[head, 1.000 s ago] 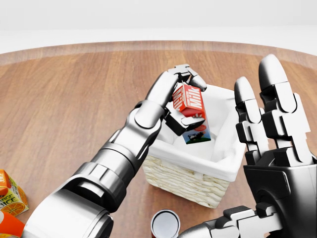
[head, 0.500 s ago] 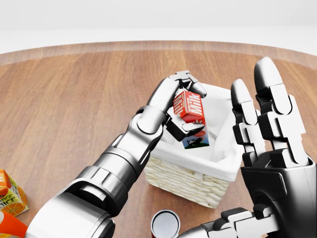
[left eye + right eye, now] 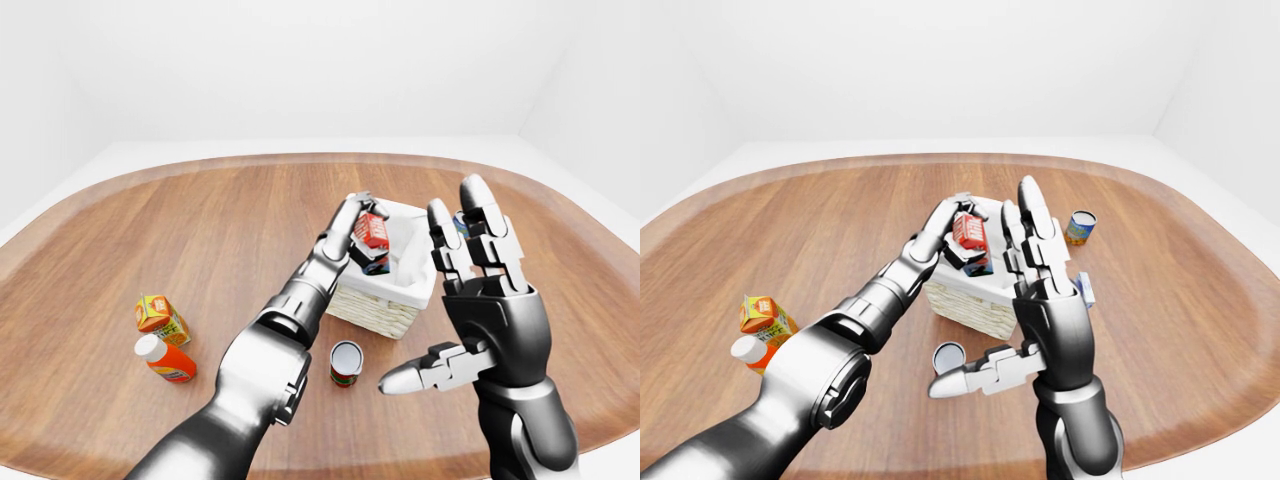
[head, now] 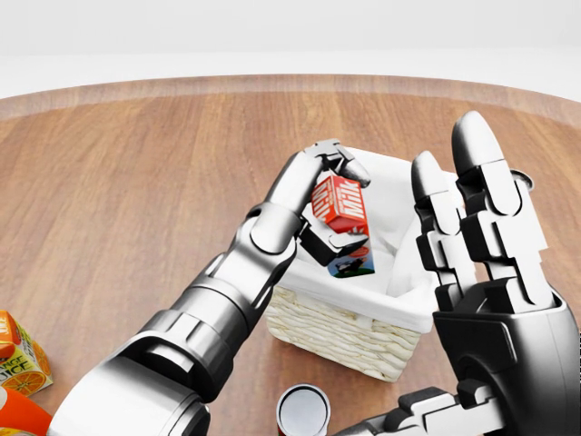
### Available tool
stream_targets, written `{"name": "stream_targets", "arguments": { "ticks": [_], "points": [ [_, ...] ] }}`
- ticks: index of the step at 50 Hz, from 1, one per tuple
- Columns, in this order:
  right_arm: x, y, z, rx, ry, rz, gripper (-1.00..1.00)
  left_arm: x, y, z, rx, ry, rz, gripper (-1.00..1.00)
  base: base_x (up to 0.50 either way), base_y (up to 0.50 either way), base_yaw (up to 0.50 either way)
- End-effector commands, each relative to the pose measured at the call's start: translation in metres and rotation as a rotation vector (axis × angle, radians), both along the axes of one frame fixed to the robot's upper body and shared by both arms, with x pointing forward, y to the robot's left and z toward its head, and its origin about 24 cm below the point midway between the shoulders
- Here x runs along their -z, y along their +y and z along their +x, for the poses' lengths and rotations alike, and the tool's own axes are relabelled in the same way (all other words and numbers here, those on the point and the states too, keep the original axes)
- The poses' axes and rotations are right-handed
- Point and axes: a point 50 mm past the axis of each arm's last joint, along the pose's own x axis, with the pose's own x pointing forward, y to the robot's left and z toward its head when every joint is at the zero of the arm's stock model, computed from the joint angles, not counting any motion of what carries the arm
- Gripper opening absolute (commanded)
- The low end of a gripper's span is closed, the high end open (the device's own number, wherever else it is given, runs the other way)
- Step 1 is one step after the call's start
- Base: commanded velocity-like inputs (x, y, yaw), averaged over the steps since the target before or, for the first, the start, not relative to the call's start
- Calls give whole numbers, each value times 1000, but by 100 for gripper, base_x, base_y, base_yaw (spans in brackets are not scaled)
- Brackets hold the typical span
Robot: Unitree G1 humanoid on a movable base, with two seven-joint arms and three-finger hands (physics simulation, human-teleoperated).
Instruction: Pick the milk and place it in the basket.
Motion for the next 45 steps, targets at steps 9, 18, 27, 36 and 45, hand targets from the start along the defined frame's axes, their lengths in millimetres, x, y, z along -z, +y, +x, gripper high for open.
{"name": "stream_targets", "arguments": {
  "ticks": [9,18,27,36,45],
  "points": [
    [1,1,0,-14,8,3,100,-10,5,4,-62,-40,-33,-100,0,0,0],
    [1,1,0,-15,8,3,100,-7,4,3,-65,-40,-20,-100,0,0,0],
    [1,2,-1,-17,9,1,100,-5,6,3,-88,-39,-25,100,0,0,0],
    [2,2,0,-19,13,1,100,-16,4,5,-90,-45,-96,100,0,0,0],
    [3,2,0,-22,16,2,100,-33,5,8,-80,-60,-205,100,0,0,0]
  ]
}}
